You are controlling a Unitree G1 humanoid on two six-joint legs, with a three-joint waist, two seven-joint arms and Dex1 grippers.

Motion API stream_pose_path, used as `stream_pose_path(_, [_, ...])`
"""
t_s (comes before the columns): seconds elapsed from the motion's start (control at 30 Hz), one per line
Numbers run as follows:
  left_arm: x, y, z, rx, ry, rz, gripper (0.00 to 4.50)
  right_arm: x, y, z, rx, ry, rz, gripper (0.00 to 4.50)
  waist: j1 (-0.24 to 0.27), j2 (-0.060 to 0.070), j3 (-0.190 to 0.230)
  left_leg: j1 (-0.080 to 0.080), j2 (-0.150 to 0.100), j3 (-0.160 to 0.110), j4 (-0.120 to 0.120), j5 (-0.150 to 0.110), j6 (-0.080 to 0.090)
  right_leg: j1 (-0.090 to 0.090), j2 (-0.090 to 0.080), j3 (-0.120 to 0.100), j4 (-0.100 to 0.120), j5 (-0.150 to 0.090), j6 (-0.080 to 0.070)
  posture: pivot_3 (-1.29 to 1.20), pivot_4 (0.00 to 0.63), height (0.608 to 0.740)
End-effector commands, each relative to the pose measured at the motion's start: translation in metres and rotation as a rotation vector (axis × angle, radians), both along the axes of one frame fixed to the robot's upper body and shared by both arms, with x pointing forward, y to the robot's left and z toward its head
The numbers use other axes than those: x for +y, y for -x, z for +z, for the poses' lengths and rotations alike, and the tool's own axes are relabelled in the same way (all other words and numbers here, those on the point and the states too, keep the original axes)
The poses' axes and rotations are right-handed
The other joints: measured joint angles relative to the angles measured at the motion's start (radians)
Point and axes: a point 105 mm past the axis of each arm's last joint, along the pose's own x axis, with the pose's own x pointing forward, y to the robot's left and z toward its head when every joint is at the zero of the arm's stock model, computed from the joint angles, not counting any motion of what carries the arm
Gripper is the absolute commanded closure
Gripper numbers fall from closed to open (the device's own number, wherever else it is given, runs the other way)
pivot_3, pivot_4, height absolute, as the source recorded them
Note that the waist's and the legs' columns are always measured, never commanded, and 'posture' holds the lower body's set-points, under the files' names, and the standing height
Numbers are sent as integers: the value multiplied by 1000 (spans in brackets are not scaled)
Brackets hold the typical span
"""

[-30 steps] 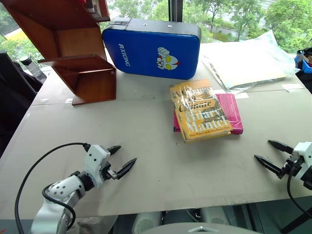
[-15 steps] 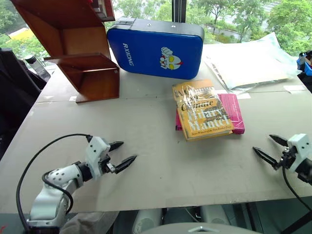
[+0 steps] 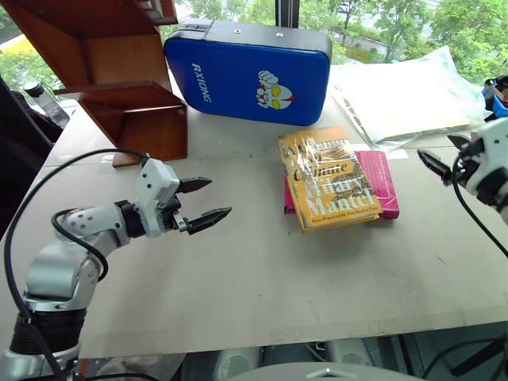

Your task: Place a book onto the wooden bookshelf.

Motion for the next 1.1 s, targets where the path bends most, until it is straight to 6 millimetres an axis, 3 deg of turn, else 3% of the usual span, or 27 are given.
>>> stream_pose_path(0.03, [-2, 12, 20, -31, -18, -48, 0, 2, -18, -13, 57, 42, 0, 3282, 0, 0, 1, 0, 0, 0, 0, 0, 0, 0, 0, 0, 0, 0, 0, 0, 150, 740])
stream_pose_path(0.1, [-2, 19, 22, -21, -40, -63, 0, 12, -26, -21, 95, 45, 37, 4358, 0, 0, 1, -1, 0, 0, 0, 0, 0, 0, 0, 0, 0, 0, 0, 0, 150, 740])
stream_pose_path(0.13, [-2, 21, 22, -16, -54, -65, 0, 16, -30, -26, 116, 49, 45, 4489, -1, 0, 2, -1, 0, 0, 0, 0, 0, 0, 0, 0, 0, 0, 0, 0, 150, 740])
stream_pose_path(0.27, [3, 22, 19, -12, -97, -39, 0, 27, -41, -42, 180, 68, 63, 4489, -2, 1, 3, -1, 0, 1, 0, 0, 0, -1, 0, 1, 0, 0, 0, 0, 150, 740])
stream_pose_path(0.4, [4, 20, 11, -2, -126, -15, 0, 54, -50, -45, 194, 44, 151, 4489, -2, 1, 3, -1, 0, 0, 1, 0, 0, -1, 0, 0, 1, 0, 0, 0, 150, 740])
stream_pose_path(0.67, [6, 19, 2, 23, -145, 0, 0, 96, -48, -50, 214, 69, 306, 4489, -4, 2, 3, -1, 0, 0, 1, 0, 0, -1, 0, 0, 2, 0, 0, 0, 150, 740])
stream_pose_path(0.8, [7, 19, 4, 21, -135, 0, 0, 95, -46, -44, 191, 86, 298, 4489, -2, 2, 3, -1, 0, 0, 2, 0, 0, -1, 0, 1, 2, 0, 0, 0, 150, 740])
stream_pose_path(0.97, [10, 17, 4, 15, -140, 8, 0, 68, -56, -27, 101, 113, 170, 4489, -2, 2, 3, -1, 0, 0, 2, 0, 0, -1, 0, 0, 2, 1, 0, 0, 150, 740])
stream_pose_path(1.1, [13, 19, 1, 28, -142, 12, 0, 78, -53, -12, 59, 84, 220, 4489, -3, 2, 3, -1, 0, 0, 2, 0, 0, -1, 0, 1, 2, 1, 0, 0, 150, 740])
